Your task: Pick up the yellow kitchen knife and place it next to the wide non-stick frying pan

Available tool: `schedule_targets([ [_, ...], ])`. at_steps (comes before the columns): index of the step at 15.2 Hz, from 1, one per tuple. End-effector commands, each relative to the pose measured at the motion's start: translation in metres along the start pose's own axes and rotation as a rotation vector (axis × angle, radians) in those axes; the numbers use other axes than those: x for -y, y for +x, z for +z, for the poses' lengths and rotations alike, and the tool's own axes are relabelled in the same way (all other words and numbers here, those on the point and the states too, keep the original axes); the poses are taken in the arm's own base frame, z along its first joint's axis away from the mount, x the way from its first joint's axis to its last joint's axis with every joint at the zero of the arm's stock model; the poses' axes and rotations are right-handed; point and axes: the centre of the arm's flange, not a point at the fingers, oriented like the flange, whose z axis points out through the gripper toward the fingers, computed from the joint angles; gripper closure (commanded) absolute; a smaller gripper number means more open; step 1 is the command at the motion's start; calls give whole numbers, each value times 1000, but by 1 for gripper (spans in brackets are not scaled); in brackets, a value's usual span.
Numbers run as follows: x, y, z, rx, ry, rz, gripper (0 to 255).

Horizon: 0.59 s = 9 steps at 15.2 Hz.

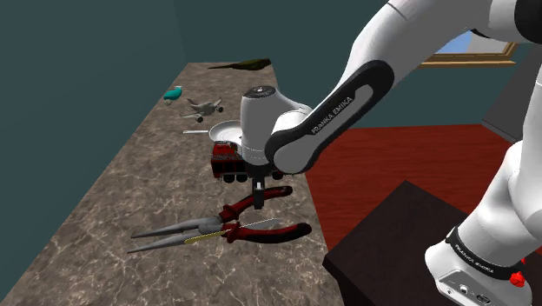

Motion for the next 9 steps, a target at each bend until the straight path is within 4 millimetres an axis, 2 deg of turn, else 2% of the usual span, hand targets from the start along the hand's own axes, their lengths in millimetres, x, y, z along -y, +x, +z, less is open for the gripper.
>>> schedule_targets([
  [1,10,18,18,-4,-5,-54,0],
  [7,40,66,73,-14,-21,-211,0],
  [9,42,69,82,-14,-22,-220,0],
])
